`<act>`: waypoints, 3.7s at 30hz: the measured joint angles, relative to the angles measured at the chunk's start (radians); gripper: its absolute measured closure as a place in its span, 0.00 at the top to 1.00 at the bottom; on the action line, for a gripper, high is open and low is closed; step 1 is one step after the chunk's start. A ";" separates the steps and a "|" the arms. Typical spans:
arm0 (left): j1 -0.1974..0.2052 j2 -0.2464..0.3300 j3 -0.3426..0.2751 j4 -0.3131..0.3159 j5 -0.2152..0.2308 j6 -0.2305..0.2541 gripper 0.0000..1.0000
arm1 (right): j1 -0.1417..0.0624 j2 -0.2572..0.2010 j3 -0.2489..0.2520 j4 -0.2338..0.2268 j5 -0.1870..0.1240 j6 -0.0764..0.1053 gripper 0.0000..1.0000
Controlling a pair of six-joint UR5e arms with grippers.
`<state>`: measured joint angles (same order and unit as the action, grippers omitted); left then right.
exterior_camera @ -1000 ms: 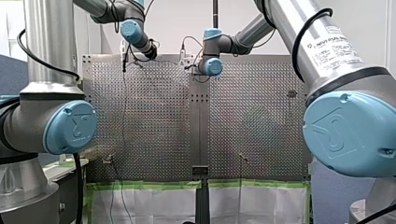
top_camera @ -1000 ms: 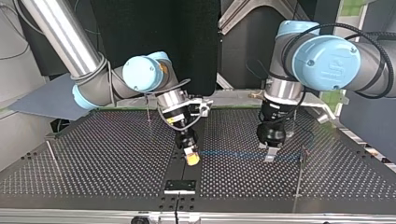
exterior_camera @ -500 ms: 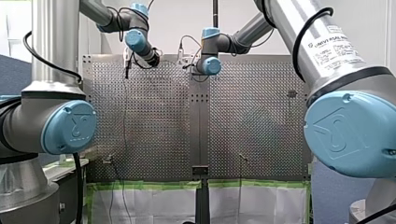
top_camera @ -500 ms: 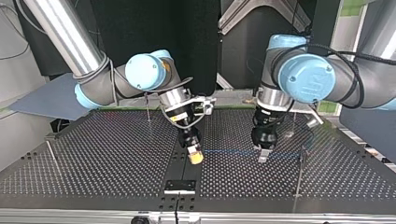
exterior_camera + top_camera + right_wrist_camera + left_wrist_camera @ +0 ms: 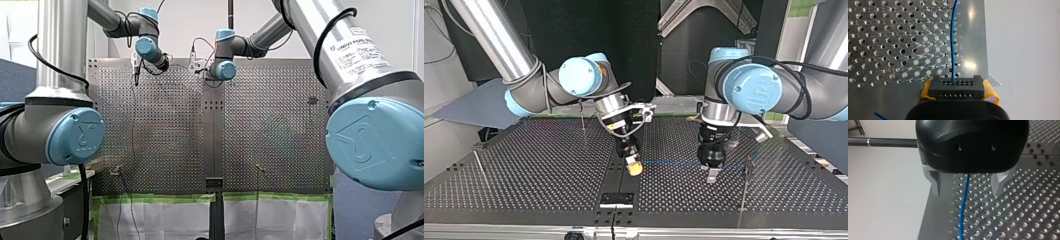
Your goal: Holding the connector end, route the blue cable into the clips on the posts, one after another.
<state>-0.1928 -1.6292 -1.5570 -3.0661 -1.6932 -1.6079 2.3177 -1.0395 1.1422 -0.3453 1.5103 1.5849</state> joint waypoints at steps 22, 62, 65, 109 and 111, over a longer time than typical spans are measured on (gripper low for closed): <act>0.013 -0.036 0.025 0.020 -0.032 0.005 0.77 | -0.008 0.001 0.000 -0.002 0.004 0.000 0.00; 0.011 -0.033 0.025 0.020 -0.070 0.000 0.64 | -0.008 0.002 0.001 0.003 0.003 0.004 0.00; 0.009 -0.032 0.025 0.018 -0.083 0.005 0.67 | -0.008 0.002 0.001 0.003 0.003 0.004 0.00; 0.004 -0.009 0.025 -0.008 -0.089 0.017 0.04 | -0.004 0.005 0.001 0.003 0.003 0.008 0.00; 0.003 -0.009 0.025 -0.009 -0.089 0.016 0.00 | -0.004 0.005 0.001 0.003 0.003 0.008 0.00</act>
<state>-0.1893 -1.6384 -1.5321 -3.0750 -1.7819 -1.5918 2.3138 -1.0348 1.1431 -0.3422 1.5133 1.5926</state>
